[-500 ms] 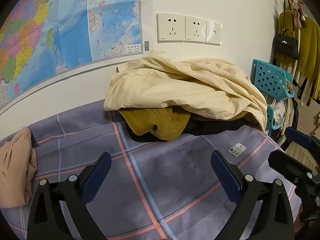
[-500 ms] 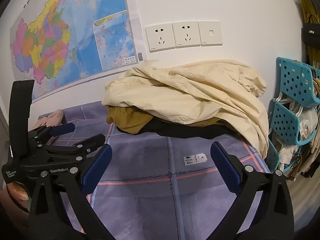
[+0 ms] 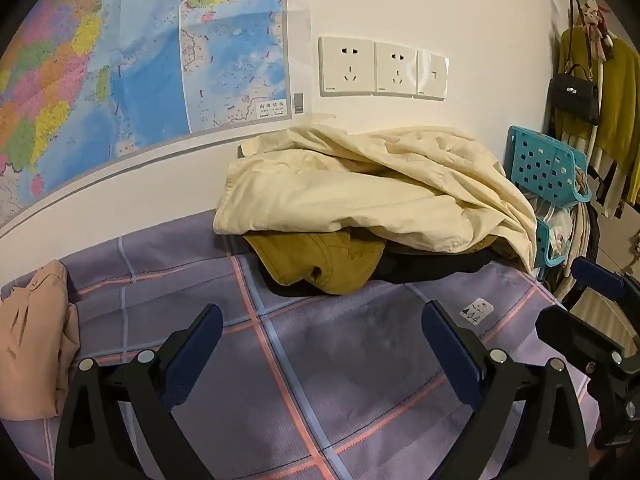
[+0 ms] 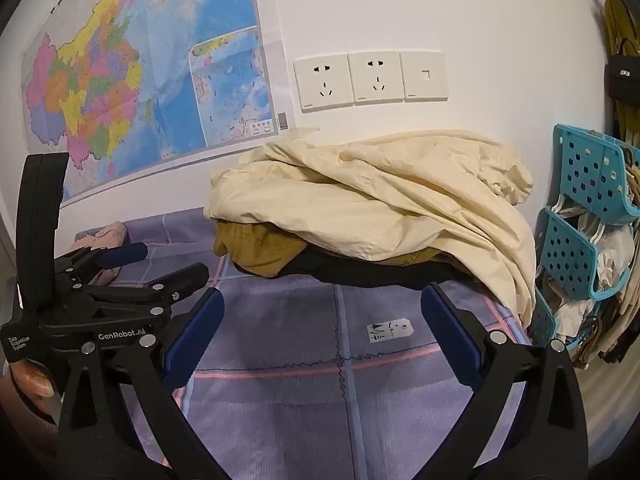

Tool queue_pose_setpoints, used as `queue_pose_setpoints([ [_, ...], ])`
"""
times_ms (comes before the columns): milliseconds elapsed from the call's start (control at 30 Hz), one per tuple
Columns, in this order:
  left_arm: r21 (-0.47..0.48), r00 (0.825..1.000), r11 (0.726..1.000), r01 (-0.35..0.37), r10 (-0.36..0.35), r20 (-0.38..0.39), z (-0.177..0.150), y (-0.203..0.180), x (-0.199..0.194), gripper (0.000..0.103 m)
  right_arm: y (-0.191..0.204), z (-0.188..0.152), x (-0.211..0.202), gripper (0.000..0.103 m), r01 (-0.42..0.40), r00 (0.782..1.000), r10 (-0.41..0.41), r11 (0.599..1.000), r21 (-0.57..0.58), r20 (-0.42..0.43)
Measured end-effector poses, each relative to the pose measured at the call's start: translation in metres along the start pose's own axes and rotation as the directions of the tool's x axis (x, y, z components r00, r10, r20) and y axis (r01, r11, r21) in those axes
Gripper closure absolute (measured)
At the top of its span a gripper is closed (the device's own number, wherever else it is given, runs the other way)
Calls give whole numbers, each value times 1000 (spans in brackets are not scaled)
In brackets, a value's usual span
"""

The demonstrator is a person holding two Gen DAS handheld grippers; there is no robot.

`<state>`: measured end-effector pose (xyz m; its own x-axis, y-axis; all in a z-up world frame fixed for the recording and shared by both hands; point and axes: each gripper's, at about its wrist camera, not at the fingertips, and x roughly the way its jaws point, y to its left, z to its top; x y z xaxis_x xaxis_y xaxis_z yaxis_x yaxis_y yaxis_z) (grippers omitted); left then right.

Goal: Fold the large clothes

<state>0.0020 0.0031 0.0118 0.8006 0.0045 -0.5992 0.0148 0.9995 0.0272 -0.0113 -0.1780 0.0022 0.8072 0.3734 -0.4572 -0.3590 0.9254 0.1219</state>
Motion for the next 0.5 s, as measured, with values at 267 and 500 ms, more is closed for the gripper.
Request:
queue_pose_setpoints([
  [267, -3, 1000, 1000, 3, -3, 13, 3, -1, -3, 7, -2, 2, -3, 6, 2, 1000, -2, 1000, -1, 13],
  [500, -9, 1000, 1000, 4, -4, 13, 4, 0, -2, 7, -2, 5, -2, 6, -2, 1000, 2, 1000, -2, 16],
])
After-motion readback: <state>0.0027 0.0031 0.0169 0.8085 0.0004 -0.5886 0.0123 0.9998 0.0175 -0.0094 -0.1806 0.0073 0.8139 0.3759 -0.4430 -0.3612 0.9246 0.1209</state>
